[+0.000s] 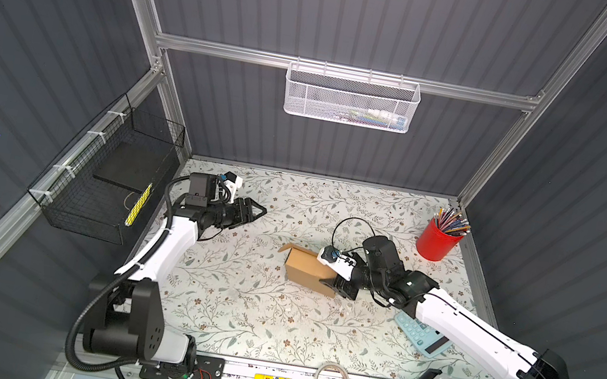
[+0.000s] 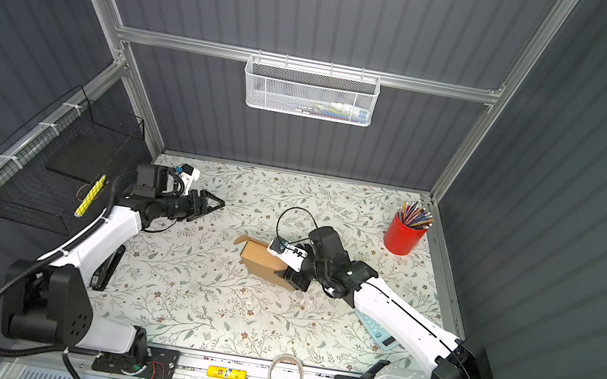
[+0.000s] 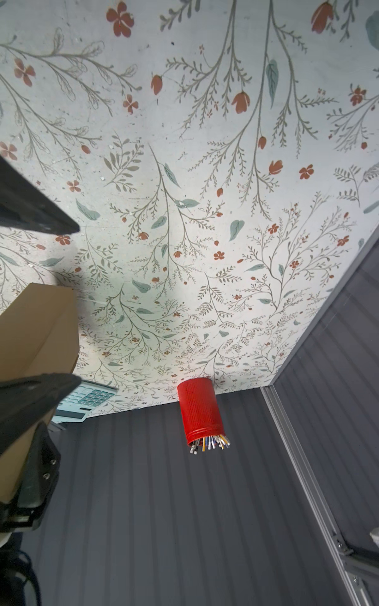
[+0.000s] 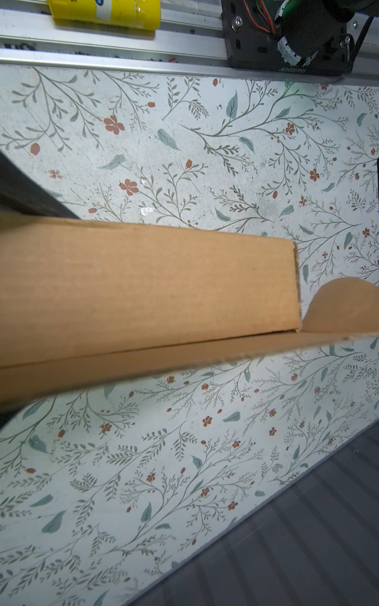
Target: Fold the paper box
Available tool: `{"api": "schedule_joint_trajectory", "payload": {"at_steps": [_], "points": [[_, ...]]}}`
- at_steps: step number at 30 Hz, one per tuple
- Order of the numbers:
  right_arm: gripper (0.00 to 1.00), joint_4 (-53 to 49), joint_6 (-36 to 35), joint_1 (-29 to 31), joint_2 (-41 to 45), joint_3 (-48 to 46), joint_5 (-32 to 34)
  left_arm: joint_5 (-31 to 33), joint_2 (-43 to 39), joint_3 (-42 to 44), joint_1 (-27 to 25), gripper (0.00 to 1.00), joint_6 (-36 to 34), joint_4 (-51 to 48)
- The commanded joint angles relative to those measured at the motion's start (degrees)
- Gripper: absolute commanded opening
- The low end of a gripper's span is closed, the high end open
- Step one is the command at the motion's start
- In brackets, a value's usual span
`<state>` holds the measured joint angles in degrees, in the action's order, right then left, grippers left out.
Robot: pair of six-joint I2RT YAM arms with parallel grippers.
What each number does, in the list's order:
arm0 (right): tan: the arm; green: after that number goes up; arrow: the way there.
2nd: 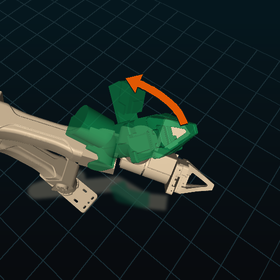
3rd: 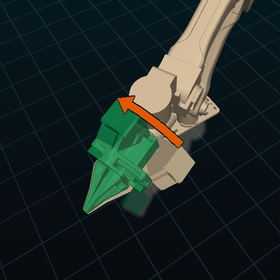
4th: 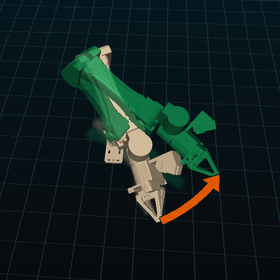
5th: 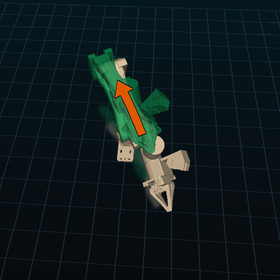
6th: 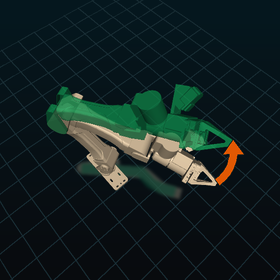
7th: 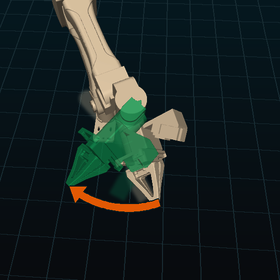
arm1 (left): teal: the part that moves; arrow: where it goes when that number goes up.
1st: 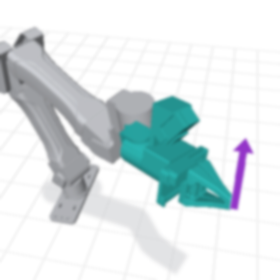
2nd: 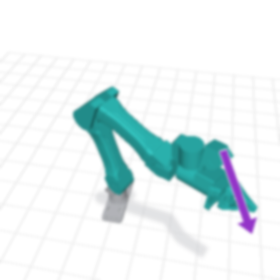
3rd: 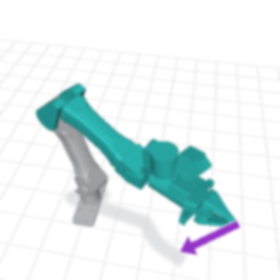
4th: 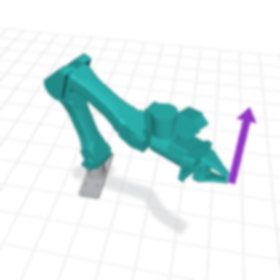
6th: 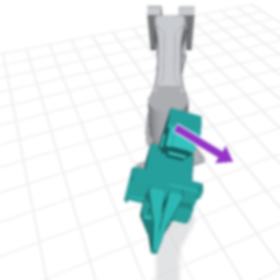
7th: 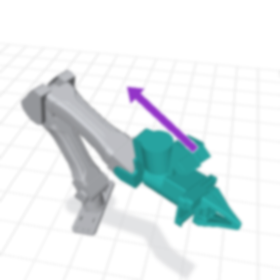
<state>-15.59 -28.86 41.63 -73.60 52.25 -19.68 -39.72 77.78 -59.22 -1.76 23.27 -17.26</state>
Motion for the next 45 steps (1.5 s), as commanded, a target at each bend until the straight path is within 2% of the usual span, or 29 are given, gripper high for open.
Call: {"api": "schedule_joint_trajectory", "payload": {"at_steps": [1,4,10,17,22,30,33,38,45], "points": [[0.56,-1.7,0.6,0.1,-1.1,1.5,-2.4,-3.3,-4.7,3.1,0.4,0.66,-4.2,0.6],[0.56,-1.3,0.5,0.1,-2.0,1.4,-2.9,-5.6,-7.3,5.0,0.2,0.66,-5.0,0.2],[0.55,0.6,0.8,0.1,-3.0,0.4,-3.3,-6.4,-10.3,6.0,-1.1,0.65,-9.5,-5.8],[0.55,1.5,0.7,0.1,-3.8,0.1,-3.5,1.6,-10.5,3.7,-10.0,0.66,-16.1,-14.3],[0.55,2.7,1.0,0.1,-3.9,-0.6,-3.3,3.4,-10.3,2.5,-10.9,0.66,-18.4,-17.6],[0.55,4.2,1.1,0.1,-4.2,-1.4,-3.5,4.8,-8.2,3.8,-12.7,0.6,-17.6,-16.0],[0.55,4.2,1.0,0.1,-4.5,-1.4,-3.3,4.6,-7.7,4.2,-13.3,0.55,-16.8,-15.1],[0.55,4.5,0.8,0.1,-5.0,-1.4,-3.5,5.1,-7.3,4.2,-15.0,0.53,-16.4,-14.0],[0.55,4.7,0.8,0.1,-5.2,-1.5,-3.4,9.2,-4.7,2.7,-20.4,0.51,-16.4,-14.1]]}}
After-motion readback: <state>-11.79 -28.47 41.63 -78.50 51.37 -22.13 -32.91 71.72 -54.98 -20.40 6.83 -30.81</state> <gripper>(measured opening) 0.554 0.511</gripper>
